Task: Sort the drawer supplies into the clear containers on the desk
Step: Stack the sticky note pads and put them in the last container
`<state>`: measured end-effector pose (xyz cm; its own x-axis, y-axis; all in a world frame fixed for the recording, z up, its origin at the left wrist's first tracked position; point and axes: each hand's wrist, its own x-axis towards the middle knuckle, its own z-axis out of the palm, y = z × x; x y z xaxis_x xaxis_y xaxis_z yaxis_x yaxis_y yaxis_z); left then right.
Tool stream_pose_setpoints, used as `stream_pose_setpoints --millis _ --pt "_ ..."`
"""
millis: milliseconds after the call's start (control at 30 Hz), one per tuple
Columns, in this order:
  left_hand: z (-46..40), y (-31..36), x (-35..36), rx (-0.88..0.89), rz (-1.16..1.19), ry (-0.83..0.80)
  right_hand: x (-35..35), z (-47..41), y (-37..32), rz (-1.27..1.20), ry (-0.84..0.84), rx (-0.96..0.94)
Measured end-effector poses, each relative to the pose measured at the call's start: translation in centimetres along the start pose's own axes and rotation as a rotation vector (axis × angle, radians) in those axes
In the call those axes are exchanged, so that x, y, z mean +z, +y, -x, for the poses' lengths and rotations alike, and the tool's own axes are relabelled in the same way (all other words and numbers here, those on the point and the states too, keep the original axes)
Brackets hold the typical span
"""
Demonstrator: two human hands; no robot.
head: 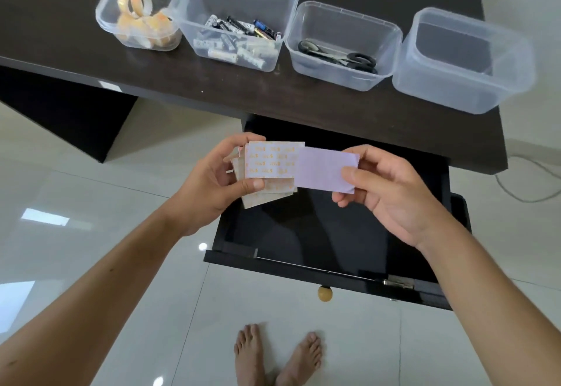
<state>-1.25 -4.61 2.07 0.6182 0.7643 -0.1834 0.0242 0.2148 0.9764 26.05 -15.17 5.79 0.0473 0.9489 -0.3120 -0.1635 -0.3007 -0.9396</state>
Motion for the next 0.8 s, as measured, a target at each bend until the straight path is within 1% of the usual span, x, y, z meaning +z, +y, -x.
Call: stream_pose_setpoints --millis 67,300,467,533,600,633,700,733,800 --pt "-0.4 -0.1 1.3 -0.002 0.000 -0.033 0.3 -0.2 -0.4 0.006 0.042 -0.029" --pt "-0.9 0.9 4.4 0.006 -0.033 -0.113 0.3 1.3 -1.0 0.215 0.201 -0.041" --pt "-0.9 2.9 6.5 -0.005 -0.067 -0.182 0.1 3.5 -3.0 0.271 0.264 -0.059" --pt "-0.9 4.1 7.3 -0.006 -0.065 -0.193 -0.2 4.3 -3.8 0.306 0.314 -0.044" --pt "-1.0 5.5 8.0 -0.004 -0.060 -0.200 -0.9 4.9 -4.9 0.328 0.351 0.033" --pt "-1.1 6.2 8.3 -0.007 -0.051 -0.206 -1.2 5.2 -5.6 0.311 0.327 0.098" --pt "-1.4 7.8 8.6 -0.035 -0.016 -0.218 -1.5 5.7 -7.4 0.228 0.200 0.194" --pt "-1.5 8.4 8.8 -0.062 0.006 -0.219 -1.5 6.0 -8.2 0.178 0.144 0.216" --pt "-1.9 9.7 9.4 -0.088 0.022 -0.207 -1.6 6.5 -9.6 0.110 0.127 0.199"
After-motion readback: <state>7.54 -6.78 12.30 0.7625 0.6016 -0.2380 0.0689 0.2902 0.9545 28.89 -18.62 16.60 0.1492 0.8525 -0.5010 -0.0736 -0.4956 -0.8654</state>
